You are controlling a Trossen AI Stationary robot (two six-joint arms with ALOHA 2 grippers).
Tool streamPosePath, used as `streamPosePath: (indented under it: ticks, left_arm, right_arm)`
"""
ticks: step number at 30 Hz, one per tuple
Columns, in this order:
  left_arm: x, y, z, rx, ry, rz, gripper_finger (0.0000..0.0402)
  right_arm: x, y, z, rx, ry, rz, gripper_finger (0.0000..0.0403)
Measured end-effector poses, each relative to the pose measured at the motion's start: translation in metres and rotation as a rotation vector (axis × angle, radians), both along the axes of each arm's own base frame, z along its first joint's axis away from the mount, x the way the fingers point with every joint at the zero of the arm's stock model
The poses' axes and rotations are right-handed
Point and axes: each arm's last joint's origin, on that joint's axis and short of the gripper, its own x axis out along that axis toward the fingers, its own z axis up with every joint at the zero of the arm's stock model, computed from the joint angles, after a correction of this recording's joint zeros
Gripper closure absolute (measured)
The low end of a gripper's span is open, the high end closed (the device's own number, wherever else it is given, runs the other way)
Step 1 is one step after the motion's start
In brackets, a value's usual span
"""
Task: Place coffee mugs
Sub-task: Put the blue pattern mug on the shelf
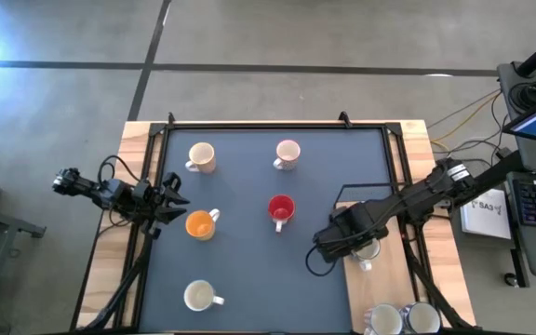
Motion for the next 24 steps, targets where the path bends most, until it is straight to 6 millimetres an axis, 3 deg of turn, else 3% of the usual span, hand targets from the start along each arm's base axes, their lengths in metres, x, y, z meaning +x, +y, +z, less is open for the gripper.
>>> streamPosePath:
  ticks: [11, 17, 24]
  left_arm:
    - [0.000, 0.000, 0.000, 0.000, 0.000, 0.000, 0.0306]
    - [0.000, 0.000, 0.000, 0.000, 0.000, 0.000, 0.0306]
    - [0.000, 0.000, 0.000, 0.000, 0.000, 0.000, 0.0306]
  right_arm:
    - [-0.002, -0.001, 0.002, 0.019, -0.005, 0.123, 0.0383]
    - [-0.006, 0.003, 0.003, 0.073, 0.015, 0.203, 0.0391]
    - [-0.026, 0.022, 0.010, 0.114, 0.035, 0.343, 0.0392]
